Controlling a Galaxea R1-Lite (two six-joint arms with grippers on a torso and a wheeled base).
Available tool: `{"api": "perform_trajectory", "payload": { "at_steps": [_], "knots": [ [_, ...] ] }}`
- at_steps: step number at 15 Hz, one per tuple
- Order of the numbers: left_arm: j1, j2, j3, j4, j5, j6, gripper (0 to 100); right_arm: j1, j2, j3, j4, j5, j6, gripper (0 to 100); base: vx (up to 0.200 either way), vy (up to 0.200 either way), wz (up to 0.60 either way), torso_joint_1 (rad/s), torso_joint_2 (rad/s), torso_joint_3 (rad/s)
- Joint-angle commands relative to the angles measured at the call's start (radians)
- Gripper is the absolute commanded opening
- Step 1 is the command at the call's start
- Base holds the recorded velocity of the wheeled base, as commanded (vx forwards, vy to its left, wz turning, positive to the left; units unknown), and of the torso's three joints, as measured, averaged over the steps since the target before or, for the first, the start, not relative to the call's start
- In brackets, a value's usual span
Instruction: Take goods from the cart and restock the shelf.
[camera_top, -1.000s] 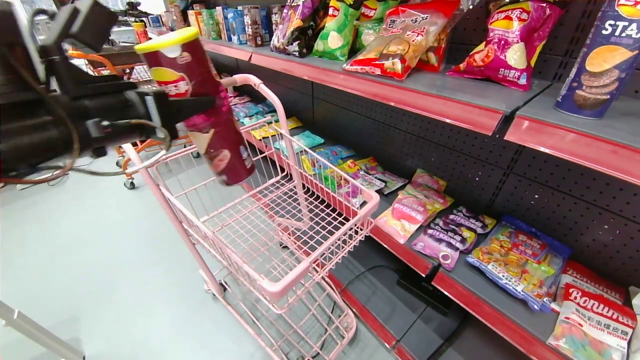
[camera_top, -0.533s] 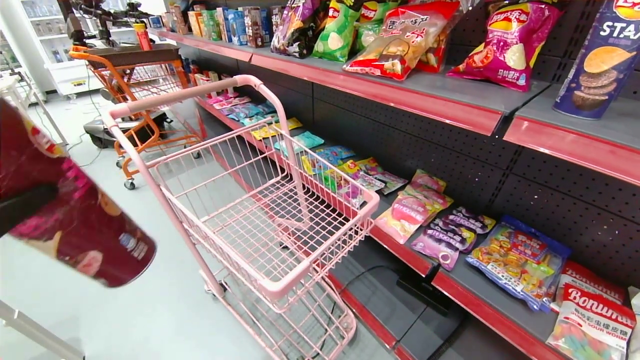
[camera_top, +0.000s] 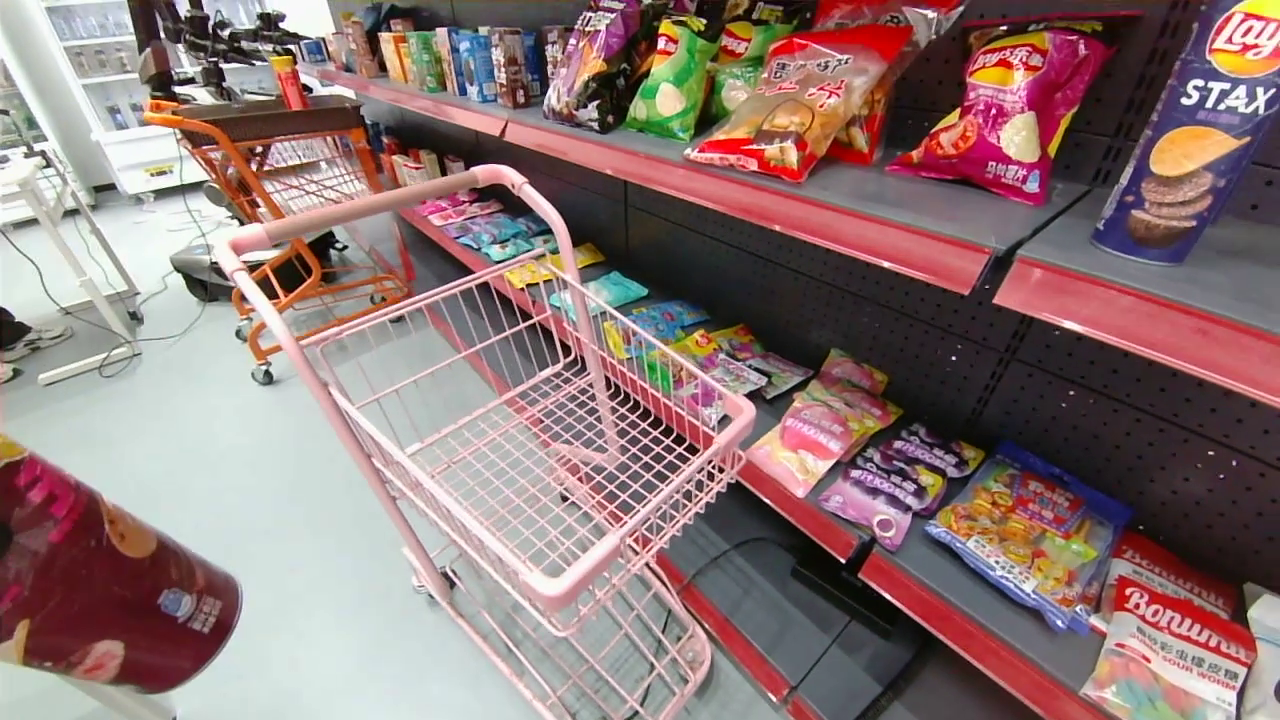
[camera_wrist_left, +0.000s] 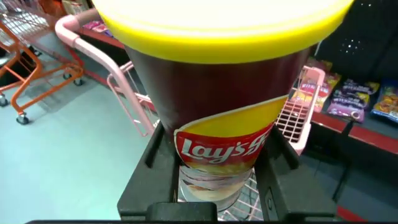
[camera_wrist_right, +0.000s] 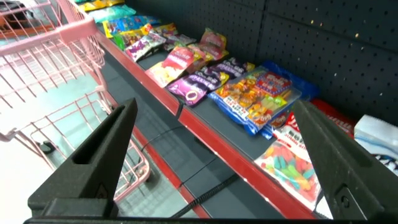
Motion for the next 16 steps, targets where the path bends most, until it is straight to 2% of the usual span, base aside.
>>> {"api": "perform_trajectory", "payload": {
  "at_steps": [1, 3, 7, 9, 16],
  "knots": [
    [0.001, -0.007, 0.001, -0.001, 0.0, 0.006, 0, 0.0, 0.0, 0.0, 0.0, 0.0, 0.001, 100, 0.0, 0.0, 0.0, 0.11, -0.43, -0.32],
    [0.001, -0.018, 0.008, 0.002, 0.006, 0.035, 0, 0.0, 0.0, 0.0, 0.0, 0.0, 0.001, 100, 0.0, 0.0, 0.0, 0.144, -0.46, -0.347],
    [0.001, -0.027, 0.013, 0.005, 0.003, 0.051, 0, 0.0, 0.0, 0.0, 0.0, -0.002, 0.001, 100, 0.0, 0.0, 0.0, 0.161, -0.51, -0.351],
    [0.001, -0.028, 0.016, 0.006, 0.001, 0.072, 0, 0.001, 0.0, 0.0, 0.0, -0.002, 0.001, 100, 0.0, 0.0, 0.0, 0.18, -0.54, -0.354],
    [0.001, -0.03, 0.018, 0.006, 0.001, 0.078, 0, 0.0, 0.0, 0.0, 0.0, 0.0, 0.001, 100, 0.0, 0.0, 0.0, 0.218, -0.58, -0.355]
  ]
}}
